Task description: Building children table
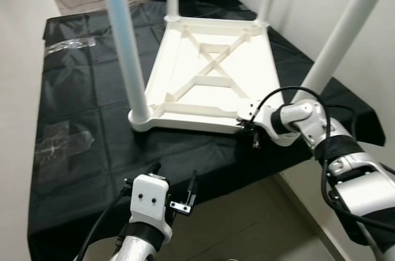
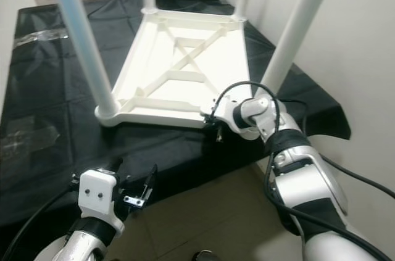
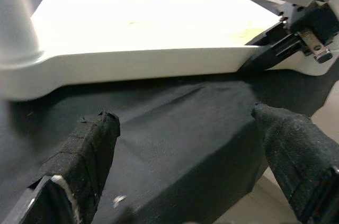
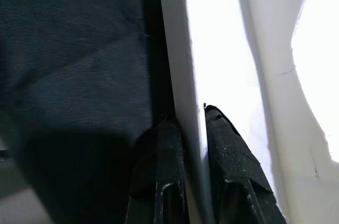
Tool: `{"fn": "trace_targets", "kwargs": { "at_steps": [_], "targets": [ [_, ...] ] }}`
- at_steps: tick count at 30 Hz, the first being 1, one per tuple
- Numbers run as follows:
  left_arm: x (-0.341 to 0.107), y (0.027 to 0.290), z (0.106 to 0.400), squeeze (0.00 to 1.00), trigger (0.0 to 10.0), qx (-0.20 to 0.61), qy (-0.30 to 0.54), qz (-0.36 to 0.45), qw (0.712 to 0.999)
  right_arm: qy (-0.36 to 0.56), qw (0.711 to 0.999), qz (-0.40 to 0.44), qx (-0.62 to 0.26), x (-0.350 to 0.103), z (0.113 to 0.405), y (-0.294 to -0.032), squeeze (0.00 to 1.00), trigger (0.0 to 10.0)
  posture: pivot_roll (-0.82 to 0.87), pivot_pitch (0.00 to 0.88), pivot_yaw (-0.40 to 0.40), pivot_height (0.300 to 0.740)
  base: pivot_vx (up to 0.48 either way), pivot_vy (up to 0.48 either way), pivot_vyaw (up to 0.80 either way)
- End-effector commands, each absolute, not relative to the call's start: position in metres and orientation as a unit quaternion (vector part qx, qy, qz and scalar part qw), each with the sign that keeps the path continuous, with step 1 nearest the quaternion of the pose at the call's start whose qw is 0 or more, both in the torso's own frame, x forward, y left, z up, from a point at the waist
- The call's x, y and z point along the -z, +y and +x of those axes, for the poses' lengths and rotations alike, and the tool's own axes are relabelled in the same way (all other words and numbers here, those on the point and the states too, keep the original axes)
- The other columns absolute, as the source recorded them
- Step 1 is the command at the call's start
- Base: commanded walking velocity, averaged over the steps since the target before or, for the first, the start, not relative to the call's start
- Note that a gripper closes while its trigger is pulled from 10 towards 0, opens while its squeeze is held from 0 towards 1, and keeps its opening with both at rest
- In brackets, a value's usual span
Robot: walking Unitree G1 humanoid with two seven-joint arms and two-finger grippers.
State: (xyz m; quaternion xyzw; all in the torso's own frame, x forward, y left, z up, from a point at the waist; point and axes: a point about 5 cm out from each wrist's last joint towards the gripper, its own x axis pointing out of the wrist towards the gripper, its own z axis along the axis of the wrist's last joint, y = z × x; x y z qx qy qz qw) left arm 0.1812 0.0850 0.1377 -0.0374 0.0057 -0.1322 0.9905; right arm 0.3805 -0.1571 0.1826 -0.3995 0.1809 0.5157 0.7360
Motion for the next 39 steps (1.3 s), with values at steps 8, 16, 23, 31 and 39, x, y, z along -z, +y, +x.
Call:
{"fn": "trace_targets", "kwargs": {
  "at_steps": [8,16,23,31,39],
  "targets": [
    [-0.134,0.084,0.181,0.00,10.0,0.140,0.006,-0.028,0.990,0.145,0.554,-0.323,-0.753,-0.186,0.352,-0.094,0.00,0.0,0.08,0.095,-0.040,0.740,0.000,0.000,0.00],
    [-0.130,0.086,0.182,0.00,10.0,0.142,0.010,-0.022,0.990,0.121,0.549,-0.322,-0.762,-0.185,0.348,-0.088,0.00,0.0,0.08,0.087,-0.040,0.740,0.000,0.000,0.00],
    [-0.129,0.086,0.183,0.00,10.0,0.142,0.009,-0.022,0.990,0.131,0.611,-0.373,-0.686,-0.176,0.360,-0.082,0.00,10.0,0.08,0.087,-0.036,0.740,0.000,0.000,0.00],
    [-0.128,0.086,0.182,0.00,10.0,0.140,0.014,-0.023,0.990,0.211,0.755,-0.372,-0.498,-0.168,0.385,-0.074,0.00,10.0,0.07,0.096,-0.038,0.740,0.000,0.000,0.00],
    [-0.127,0.086,0.182,0.00,10.0,0.141,0.014,-0.023,0.990,0.165,0.751,-0.359,-0.529,-0.171,0.382,-0.063,0.00,10.0,0.07,0.097,-0.039,0.740,0.000,0.000,0.00]
  ]
}}
